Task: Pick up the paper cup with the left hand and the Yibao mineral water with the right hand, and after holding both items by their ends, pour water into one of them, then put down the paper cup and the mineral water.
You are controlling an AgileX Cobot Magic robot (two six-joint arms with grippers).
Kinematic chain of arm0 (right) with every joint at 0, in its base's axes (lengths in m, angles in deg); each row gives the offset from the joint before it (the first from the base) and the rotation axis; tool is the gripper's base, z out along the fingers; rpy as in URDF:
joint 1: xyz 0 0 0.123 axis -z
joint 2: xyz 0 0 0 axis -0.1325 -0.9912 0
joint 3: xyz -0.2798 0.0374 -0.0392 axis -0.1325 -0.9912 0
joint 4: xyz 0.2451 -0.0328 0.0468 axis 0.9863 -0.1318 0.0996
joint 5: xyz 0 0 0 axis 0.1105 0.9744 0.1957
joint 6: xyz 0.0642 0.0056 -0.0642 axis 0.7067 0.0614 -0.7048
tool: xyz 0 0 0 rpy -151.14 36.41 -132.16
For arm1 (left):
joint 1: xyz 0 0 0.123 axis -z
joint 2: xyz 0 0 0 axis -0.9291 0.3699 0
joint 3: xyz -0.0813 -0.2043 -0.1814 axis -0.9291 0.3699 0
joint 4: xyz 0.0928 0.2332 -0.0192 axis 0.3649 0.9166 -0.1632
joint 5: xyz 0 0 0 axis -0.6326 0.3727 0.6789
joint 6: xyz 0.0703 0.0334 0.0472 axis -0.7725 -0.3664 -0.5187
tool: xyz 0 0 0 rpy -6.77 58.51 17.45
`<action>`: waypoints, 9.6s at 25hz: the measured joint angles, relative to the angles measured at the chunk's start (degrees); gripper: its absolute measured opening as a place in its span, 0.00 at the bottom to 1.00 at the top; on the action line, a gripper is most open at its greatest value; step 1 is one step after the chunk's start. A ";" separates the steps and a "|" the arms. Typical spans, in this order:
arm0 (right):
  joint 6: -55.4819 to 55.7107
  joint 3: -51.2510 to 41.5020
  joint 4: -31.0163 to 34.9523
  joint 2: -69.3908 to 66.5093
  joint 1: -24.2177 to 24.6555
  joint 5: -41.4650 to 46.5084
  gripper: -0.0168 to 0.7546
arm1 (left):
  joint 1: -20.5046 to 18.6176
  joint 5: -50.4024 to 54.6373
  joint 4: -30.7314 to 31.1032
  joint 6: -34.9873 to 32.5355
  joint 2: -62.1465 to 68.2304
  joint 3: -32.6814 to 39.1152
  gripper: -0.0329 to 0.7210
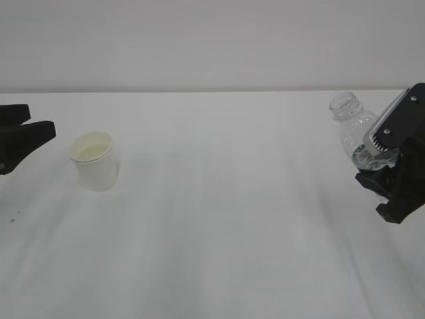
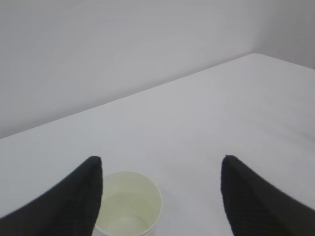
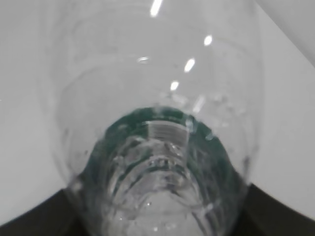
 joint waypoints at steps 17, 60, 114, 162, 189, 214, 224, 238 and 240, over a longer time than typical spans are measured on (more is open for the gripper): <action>0.00 0.00 0.00 -1.01 0.00 -0.62 0.58 | 0.00 0.00 0.00 0.07 0.00 0.00 0.76; -1.58 1.40 1.19 -1.01 0.00 -1.33 0.58 | -0.04 0.00 0.00 1.21 -0.24 0.00 0.68; -2.91 2.38 2.17 -4.51 0.00 -2.18 0.58 | -2.81 9.55 -2.31 9.01 -6.17 0.00 0.79; -62.67 2.16 73.54 -8.71 0.00 -12.79 0.57 | -2.81 9.55 -2.20 9.10 -6.17 0.00 0.76; -75.34 -7.08 103.58 -12.80 0.00 -40.73 0.57 | -2.81 9.55 -2.10 9.10 -6.17 0.00 0.76; -65.72 -7.79 106.62 -29.51 0.00 -61.18 0.57 | -2.81 9.55 -2.00 9.10 -6.17 0.00 0.75; -65.52 -7.29 106.62 -32.46 0.00 -61.30 0.57 | -2.81 9.55 -2.00 9.10 -6.17 0.00 0.75; -70.46 -6.56 106.62 -32.46 0.00 -61.60 0.57 | -2.81 9.55 -2.00 9.10 -6.17 0.00 0.75; -70.46 -6.56 106.62 -32.46 0.00 -61.60 0.57 | -2.81 9.55 -2.00 9.10 -6.17 0.00 0.75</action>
